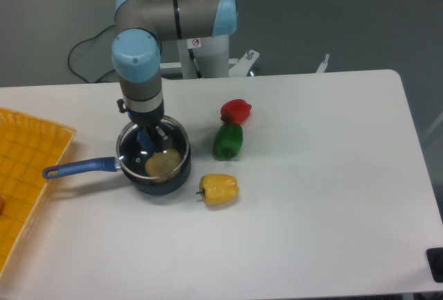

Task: Close the pot lid
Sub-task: 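Hold the lid on the saucepan and open the gripper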

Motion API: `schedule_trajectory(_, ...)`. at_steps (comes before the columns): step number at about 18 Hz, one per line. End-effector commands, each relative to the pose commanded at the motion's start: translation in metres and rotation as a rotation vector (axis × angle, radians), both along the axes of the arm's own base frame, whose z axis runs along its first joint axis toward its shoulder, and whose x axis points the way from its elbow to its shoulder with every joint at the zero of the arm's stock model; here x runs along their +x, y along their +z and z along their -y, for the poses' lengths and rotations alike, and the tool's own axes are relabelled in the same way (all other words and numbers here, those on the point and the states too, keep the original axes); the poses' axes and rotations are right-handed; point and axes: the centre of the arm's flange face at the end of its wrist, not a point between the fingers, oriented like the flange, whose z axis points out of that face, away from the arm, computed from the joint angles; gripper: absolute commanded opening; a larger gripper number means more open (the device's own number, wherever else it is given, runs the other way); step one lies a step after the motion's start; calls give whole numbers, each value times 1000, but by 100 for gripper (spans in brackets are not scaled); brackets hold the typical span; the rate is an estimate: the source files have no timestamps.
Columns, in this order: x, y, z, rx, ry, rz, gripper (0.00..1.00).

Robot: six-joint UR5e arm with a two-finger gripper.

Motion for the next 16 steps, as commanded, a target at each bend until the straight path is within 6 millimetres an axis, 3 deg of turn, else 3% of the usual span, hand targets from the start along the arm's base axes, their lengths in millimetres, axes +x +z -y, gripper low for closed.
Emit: schedule_trajectory(16, -5, -3, -1, -2, 18, 1, 42)
